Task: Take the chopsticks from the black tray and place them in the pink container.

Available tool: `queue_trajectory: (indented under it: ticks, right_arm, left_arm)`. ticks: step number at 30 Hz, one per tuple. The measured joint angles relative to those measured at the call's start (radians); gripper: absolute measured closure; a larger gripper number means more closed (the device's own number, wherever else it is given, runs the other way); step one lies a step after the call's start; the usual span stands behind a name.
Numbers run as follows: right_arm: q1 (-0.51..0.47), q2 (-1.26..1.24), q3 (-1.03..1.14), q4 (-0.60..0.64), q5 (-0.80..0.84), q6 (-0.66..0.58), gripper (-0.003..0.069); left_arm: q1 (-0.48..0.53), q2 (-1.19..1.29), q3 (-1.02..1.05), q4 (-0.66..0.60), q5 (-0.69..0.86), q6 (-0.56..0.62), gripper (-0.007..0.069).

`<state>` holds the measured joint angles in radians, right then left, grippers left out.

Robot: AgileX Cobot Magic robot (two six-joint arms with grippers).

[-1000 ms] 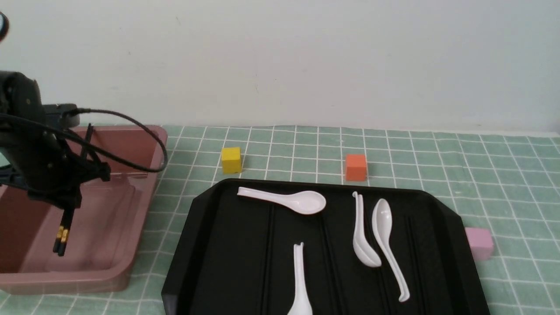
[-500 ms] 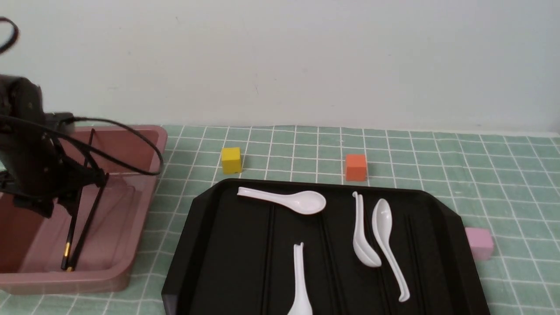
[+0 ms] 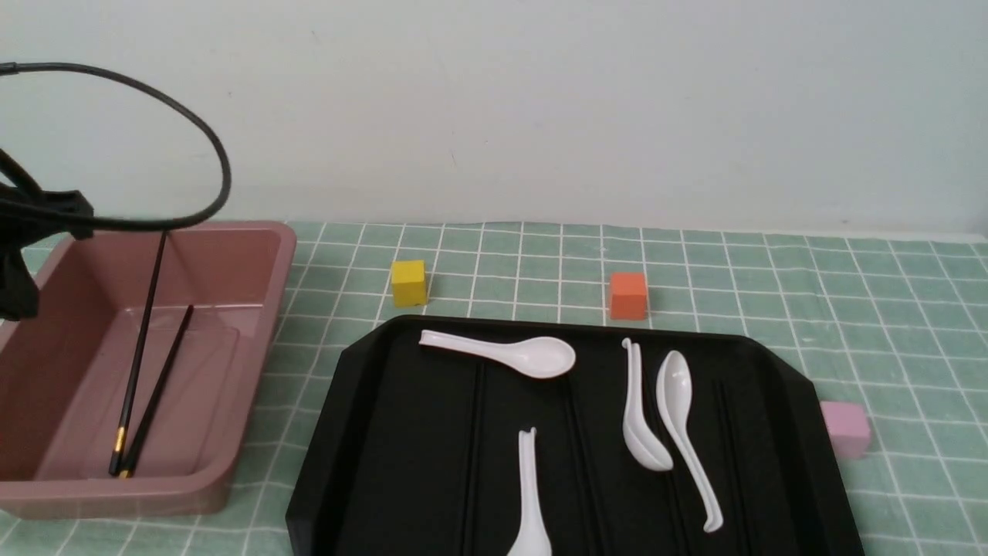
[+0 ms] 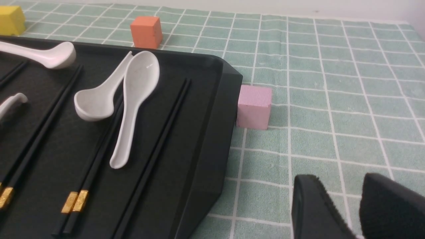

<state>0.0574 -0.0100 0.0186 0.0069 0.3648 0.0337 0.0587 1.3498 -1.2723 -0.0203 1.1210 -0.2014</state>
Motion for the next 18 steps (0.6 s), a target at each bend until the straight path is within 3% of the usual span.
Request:
queue_trajectory:
  ticks: [8, 18]
  right_arm:
    - [0.0, 0.0, 0.0, 0.0, 0.0, 0.0, 0.0419]
    - [0.0, 0.0, 0.0, 0.0, 0.0, 0.0, 0.0419]
  left_arm:
    - [0.0, -0.34, 0.252, -0.161, -0.03, 0.121, 0.0637]
    - [0.0, -0.984, 0.745, -0.338, -0.281, 0.128, 0.0637]
